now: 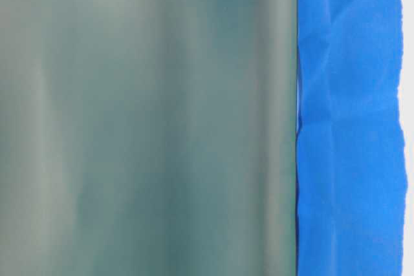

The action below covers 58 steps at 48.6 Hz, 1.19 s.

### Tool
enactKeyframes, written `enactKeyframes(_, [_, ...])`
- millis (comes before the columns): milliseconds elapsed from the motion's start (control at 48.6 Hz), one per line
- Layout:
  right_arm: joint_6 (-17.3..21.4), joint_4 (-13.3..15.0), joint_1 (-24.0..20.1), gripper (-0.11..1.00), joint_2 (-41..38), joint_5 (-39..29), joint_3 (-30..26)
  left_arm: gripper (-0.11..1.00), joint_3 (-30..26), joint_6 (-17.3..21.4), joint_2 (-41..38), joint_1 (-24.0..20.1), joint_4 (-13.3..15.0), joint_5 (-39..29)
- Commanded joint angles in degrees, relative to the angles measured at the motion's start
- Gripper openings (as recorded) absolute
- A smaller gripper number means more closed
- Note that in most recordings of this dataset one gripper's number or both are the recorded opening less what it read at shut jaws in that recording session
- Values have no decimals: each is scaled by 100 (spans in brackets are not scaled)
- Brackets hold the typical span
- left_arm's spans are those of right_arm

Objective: Fold the yellow towel.
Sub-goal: 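Open both grippers to release the folded edge, then grasp the left and right ends of the folded strip with both grippers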

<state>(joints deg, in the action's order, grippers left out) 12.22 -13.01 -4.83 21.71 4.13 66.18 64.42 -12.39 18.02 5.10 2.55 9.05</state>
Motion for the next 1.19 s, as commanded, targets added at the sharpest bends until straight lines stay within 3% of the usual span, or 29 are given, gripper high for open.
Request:
enactKeyframes(0, [-44, 88, 299, 78, 53, -123, -53, 67, -70, 18, 53, -176, 0, -18])
enactKeyframes(206, [-141, 272, 923, 78, -18, -404, -97, 67, -88, 26, -26, -668, -18, -396])
enactKeyframes(432, [-141, 466, 1327, 78, -369, -466, -167, 67, -123, 176, -457, -976, -18, -439])
enactKeyframes(823, [-141, 483, 1327, 78, -1362, -466, -510, 67, -404, 308, -1406, -1125, -18, -431])
enactKeyframes(1008, [-141, 492, 1301, 75, -1433, -466, -527, 67, -369, 281, -1494, -1222, -18, -475])
enactKeyframes(1111, [-141, 492, 1230, 69, -1433, -475, -527, 64, -404, 237, -1494, -1222, 0, -615])
enactKeyframes(1173, [-158, 492, 1169, 57, -1433, -527, -527, 56, -439, 237, -1503, -1222, 0, -791])
